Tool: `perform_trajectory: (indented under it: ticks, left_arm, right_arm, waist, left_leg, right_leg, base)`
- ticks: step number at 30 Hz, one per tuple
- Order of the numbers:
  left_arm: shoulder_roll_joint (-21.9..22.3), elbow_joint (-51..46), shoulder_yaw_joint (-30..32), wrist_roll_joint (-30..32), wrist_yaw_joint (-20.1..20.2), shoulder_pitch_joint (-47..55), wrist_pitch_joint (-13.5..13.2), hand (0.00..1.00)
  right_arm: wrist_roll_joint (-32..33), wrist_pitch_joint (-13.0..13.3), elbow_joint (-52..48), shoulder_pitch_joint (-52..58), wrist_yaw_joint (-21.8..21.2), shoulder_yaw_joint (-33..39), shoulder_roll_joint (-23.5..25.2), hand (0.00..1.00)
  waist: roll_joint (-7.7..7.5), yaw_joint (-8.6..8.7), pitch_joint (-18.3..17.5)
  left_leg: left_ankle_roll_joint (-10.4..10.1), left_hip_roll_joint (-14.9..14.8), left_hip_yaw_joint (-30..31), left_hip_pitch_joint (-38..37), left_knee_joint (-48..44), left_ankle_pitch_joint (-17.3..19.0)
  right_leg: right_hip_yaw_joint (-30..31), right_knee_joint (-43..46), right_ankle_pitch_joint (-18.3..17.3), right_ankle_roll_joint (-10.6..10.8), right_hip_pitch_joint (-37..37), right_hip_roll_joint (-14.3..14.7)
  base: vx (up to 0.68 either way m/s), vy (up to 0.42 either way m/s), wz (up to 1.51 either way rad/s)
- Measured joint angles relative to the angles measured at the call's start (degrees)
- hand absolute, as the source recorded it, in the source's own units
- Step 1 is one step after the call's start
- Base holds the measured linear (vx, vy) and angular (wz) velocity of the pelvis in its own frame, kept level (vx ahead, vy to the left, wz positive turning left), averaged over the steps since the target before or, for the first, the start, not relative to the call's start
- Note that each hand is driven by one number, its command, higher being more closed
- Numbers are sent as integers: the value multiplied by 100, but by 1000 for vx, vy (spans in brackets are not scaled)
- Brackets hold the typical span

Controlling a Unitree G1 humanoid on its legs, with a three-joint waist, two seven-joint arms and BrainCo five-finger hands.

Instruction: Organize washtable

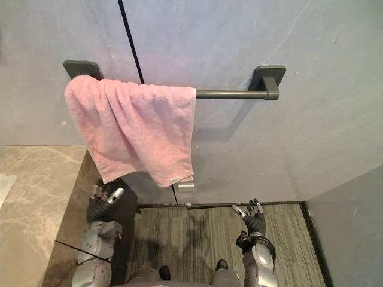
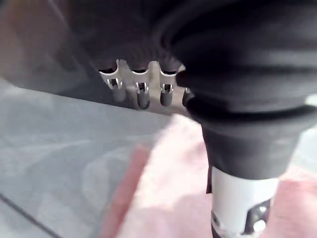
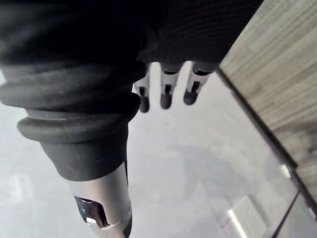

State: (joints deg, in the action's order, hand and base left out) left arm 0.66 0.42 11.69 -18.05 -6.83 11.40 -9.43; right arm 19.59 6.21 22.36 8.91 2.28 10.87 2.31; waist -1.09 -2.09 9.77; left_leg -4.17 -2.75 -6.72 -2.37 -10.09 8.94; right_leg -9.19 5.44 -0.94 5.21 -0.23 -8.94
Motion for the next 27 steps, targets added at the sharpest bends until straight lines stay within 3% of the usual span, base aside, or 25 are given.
perform_trajectory:
  ticks: [5,7,11,20,27]
  left_arm:
    - [-79,-1294,528,309,-250,-135,-161,0]
    - [-83,-1927,788,492,-391,-150,-246,0]
    - [-217,-2447,1016,794,-592,-288,-464,0]
    - [-686,-2528,1056,746,-540,-403,-551,0]
    - [-1076,-1733,660,501,-149,-645,-535,0]
  right_arm:
    - [-6,0,157,62,-29,-6,-29,0]
    - [-36,0,173,156,-79,-6,-52,0]
    - [-124,1,360,181,-139,1,-67,0]
    - [-245,1,435,177,-151,-12,-109,0]
    - [-388,-17,628,170,-250,-55,-279,0]
  waist:
    - [69,25,-38]
    - [128,110,-77]
    - [238,120,-176]
    - [336,136,-337]
    - [296,123,-468]
  left_leg:
    - [0,-49,32,-59,209,5]
    - [2,-95,29,-170,326,4]
    - [9,-123,15,-235,470,1]
    - [77,-119,-74,-252,634,-85]
    - [51,-111,-191,-205,763,-173]
  right_leg:
    - [36,-189,11,-11,20,89]
    - [74,-302,82,-47,100,159]
    - [184,-499,222,-41,122,206]
    - [318,-768,437,-59,164,283]
    - [445,-973,578,-68,87,316]
  base:
    - [-15,-31,-7]
    - [-35,-16,-10]
    - [-50,-12,-15]
    - [-64,-15,-8]
    - [-12,-13,-9]
